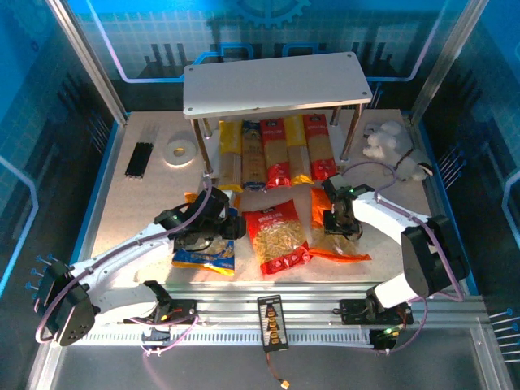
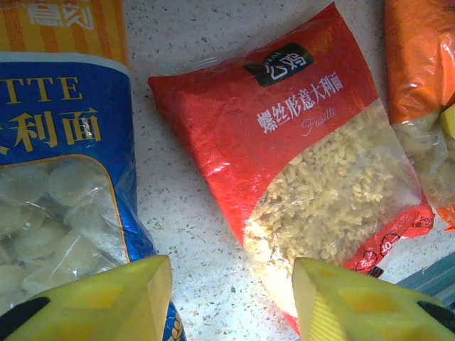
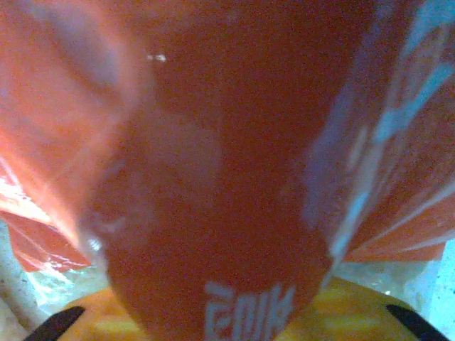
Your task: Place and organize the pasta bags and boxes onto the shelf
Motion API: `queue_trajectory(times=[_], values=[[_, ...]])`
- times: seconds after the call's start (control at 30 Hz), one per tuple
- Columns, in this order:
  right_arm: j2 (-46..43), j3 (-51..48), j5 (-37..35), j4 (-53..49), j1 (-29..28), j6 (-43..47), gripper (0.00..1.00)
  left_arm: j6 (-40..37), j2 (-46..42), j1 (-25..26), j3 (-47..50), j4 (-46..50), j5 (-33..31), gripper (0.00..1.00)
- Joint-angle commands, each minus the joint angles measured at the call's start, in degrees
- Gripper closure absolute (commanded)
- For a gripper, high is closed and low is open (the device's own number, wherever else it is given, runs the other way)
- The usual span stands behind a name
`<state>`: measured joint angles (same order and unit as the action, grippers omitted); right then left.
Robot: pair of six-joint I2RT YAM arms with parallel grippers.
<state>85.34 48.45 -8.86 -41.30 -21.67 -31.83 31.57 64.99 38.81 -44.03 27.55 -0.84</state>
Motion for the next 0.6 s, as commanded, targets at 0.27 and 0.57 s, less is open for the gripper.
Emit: queue_trajectory(times=[0.27, 0.57], values=[[-9.04, -3.10, -1.10, -5.78, 0.49, 0.11, 1.00, -0.30, 0.48, 0.34, -0.79, 0.11, -0.78, 0.52], [-21.80, 0.46, -6.82, -12.48, 0.61, 1.10, 1.00, -0.26, 0.41, 0.38, -0.97, -0.13, -0.74, 0.52]])
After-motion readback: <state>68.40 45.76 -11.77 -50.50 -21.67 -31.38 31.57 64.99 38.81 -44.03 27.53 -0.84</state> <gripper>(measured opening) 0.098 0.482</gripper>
